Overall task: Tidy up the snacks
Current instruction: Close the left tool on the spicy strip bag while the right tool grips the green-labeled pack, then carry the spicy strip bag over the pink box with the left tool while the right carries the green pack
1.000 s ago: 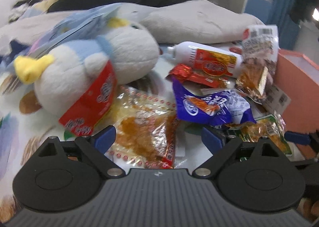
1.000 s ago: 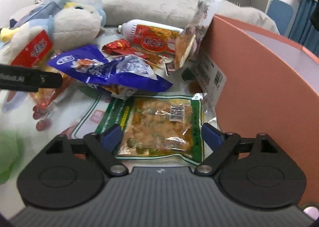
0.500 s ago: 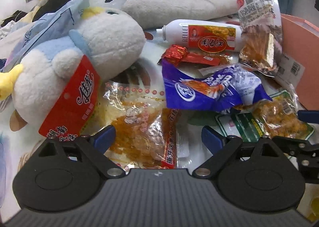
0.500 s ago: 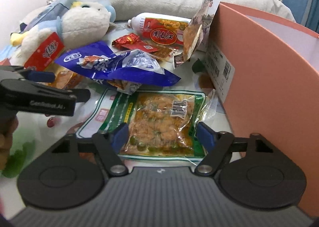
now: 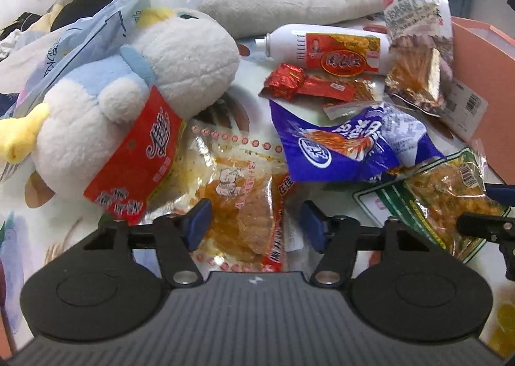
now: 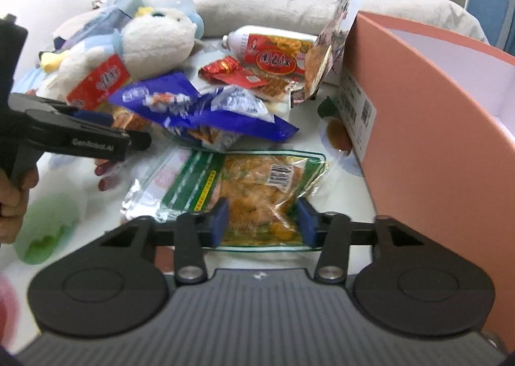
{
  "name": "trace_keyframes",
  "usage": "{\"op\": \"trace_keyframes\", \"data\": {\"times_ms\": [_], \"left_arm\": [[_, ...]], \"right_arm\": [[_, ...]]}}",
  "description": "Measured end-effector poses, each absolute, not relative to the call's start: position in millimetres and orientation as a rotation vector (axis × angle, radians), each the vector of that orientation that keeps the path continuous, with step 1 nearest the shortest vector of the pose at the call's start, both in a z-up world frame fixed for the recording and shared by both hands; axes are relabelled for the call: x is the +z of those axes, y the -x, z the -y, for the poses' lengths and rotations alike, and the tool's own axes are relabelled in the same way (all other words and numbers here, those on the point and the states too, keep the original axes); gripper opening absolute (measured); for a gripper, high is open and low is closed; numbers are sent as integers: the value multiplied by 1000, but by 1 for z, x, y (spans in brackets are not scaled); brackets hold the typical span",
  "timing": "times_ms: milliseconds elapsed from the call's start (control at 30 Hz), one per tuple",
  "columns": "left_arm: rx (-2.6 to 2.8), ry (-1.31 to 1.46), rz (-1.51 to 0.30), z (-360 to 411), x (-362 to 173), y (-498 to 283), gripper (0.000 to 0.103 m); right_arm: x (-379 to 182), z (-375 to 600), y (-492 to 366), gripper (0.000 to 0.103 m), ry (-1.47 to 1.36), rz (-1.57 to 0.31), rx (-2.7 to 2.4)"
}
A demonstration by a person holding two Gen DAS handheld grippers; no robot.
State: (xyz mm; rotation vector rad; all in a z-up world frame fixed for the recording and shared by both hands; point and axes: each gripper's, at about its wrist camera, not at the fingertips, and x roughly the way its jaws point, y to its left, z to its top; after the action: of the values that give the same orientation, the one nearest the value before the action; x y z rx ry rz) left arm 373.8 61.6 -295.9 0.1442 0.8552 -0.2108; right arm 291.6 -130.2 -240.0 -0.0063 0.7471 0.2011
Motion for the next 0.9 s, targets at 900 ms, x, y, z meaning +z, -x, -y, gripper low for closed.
{"op": "trace_keyframes", "data": {"times_ms": [900], "left_arm": [[-85, 133, -904, -44, -244, -198, 52]], "right_arm": [[-214, 139, -195, 29, 28, -823, 280]]}}
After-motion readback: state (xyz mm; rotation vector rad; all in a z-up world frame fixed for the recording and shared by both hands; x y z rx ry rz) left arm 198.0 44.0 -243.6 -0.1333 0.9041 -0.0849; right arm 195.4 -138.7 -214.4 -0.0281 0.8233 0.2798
